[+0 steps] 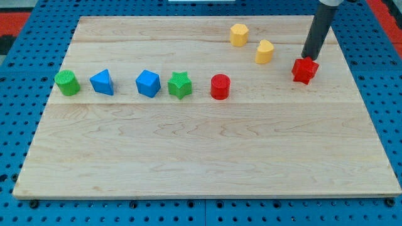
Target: Place the red star horizontally to the red circle
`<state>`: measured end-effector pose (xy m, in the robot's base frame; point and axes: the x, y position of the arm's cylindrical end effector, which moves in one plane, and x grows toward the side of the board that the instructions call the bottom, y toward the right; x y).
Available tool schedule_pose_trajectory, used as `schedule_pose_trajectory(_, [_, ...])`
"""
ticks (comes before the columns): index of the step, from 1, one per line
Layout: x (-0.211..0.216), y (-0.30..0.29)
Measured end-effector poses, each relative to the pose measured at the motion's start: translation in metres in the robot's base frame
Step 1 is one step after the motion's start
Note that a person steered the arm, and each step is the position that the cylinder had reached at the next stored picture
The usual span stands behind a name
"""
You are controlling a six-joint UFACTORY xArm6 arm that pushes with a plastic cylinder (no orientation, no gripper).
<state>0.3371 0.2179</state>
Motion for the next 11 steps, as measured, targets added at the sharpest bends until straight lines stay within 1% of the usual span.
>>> schedule_pose_trajectory(1, [0.032, -0.016])
schedule_pose_trajectory(2, [0.051, -0.022])
schedule_pose_trajectory(3, [0.062, 0.03])
schedule_pose_trajectory(4, [0.083, 0.006])
schedule_pose_trajectory(5, [0.083, -0.049])
schedule_pose_trajectory(6, [0.093, -0.067])
schedule_pose_trajectory(7, [0.107, -0.075])
schedule_pose_trajectory(8, [0.099, -0.096])
schedule_pose_trajectory(9, [0.093, -0.099])
schedule_pose_trajectory(10, [0.078, -0.086])
schedule_pose_trajectory(11, [0.019, -0.041])
